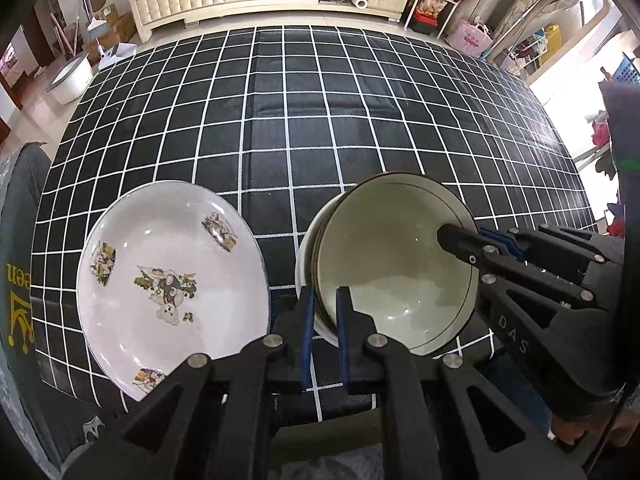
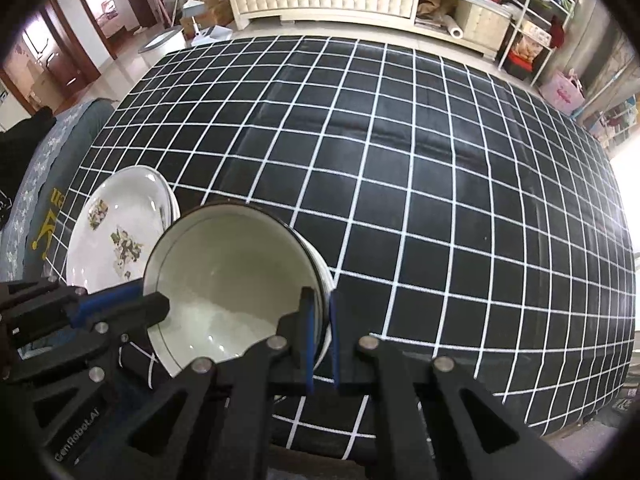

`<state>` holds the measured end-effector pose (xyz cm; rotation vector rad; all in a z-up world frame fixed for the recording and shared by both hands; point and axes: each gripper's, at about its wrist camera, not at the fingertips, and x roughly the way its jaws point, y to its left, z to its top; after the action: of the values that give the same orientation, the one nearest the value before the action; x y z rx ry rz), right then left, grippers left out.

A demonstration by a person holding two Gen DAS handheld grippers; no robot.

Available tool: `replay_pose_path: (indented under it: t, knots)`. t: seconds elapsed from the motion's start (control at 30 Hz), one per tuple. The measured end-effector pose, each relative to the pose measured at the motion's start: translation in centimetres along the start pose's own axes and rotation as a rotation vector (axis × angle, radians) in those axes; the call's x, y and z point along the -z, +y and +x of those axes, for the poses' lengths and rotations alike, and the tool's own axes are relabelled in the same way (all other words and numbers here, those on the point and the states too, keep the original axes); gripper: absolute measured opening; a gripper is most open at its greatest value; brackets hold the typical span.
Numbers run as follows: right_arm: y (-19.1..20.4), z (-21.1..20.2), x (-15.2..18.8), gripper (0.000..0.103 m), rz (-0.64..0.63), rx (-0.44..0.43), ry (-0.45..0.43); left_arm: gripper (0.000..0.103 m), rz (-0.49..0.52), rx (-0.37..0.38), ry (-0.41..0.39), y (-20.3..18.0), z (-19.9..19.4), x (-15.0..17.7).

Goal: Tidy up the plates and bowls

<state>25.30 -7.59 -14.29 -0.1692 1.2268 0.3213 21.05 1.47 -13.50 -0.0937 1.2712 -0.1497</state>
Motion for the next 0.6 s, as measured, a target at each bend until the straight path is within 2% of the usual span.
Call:
replay_pose_path:
  t: [0.23, 0.33, 0.43, 0.47, 0.5, 0.6]
  knots:
    - [-0.8, 0.0, -0.4, 0.013, 0.011, -0.075, 0.008, 0.010, -0.023, 0.022, -0.018, 1.0, -0.3, 0.1]
    - [-1.4, -0.9, -0.3, 0.014, 0.025, -0.082, -0.030, 0.020, -0.045, 0.021, -0.043, 1.6, -0.9, 0.0]
    - [-2.0, -1.4, -0.4, 0.022, 0.046, -0.097, -0.057, 0.030, -0.070, 0.040, -0.067, 2.4, -1.6, -0.2]
    - [-2.3, -1.5, -0.4, 0.029, 0.058, -0.096, -0.063, 0.033, -0.076, 0.042, -0.072, 2.6, -1.7, -0.3]
    - [-2.5, -1.4, -0.5, 0.035, 0.063, -0.094, -0.065, 0.034, -0.085, 0.043, -0.076, 2.9, -1.8, -0.5]
    - [-3.2, -0.9, -0.9, 0.044, 0.087, -0.089, -0.059, 0.037, -0.095, 0.036, -0.079, 3.2, -1.8, -1.0]
